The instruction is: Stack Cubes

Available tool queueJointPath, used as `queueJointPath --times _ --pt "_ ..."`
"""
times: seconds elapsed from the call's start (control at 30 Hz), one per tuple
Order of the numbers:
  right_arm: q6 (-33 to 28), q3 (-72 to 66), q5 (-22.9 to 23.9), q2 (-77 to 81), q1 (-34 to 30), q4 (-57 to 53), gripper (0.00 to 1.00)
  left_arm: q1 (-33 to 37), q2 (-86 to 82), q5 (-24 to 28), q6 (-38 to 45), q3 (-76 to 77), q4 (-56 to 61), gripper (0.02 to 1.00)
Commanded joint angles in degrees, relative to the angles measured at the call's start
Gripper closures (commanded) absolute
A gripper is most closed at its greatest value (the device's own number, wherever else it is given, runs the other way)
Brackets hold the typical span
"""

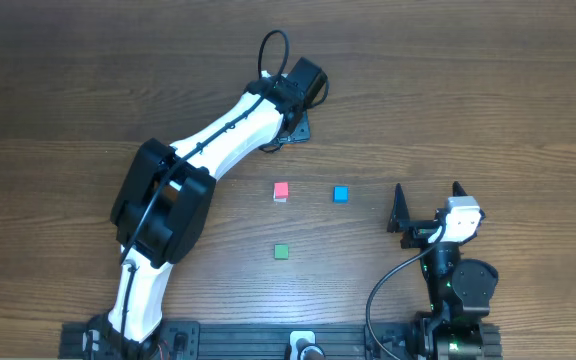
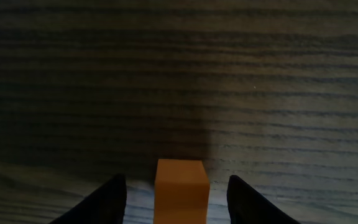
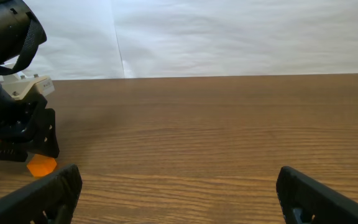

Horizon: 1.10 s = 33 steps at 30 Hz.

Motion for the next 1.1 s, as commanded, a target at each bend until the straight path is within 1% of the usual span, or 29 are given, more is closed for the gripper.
queueJointPath --times 0.03,0.47,0.57,0.7,0.87,0.97,1.1 --pt "-0.28 -0.55 0.11 -0.42 -0.04 0.15 0.007 -0.31 0.83 0.44 0.85 0.59 0.15 0.5" --pt "-0.28 -0.55 0.11 -0.42 -0.04 0.15 0.007 -0.31 2.23 1.46 0.83 0.59 -0.24 0.535" --pt "-0.28 -0.55 0.11 -0.42 -0.04 0.15 0.009 -0.46 2.73 1.73 0.63 0.59 -0.2 0.56" --pt "-0.28 -0.55 0.11 -0.42 -0.04 0.15 0.009 -0.57 2.73 1.75 0.66 0.59 0.15 0.649" --pt "-0.28 -0.55 0.11 -0.42 -0.04 0.15 0.007 -0.57 2.73 2.19 0.66 0.59 0.2 0.825" --pt "-0.28 -0.55 0.11 -0.42 -0.04 0.15 0.007 -0.59 2.34 2.43 0.66 0.59 0.15 0.871" --pt "-0.28 -0.55 0.11 -0.42 -0.04 0.15 0.009 -0.94 -0.33 2.1 0.66 0.59 -0.85 0.886"
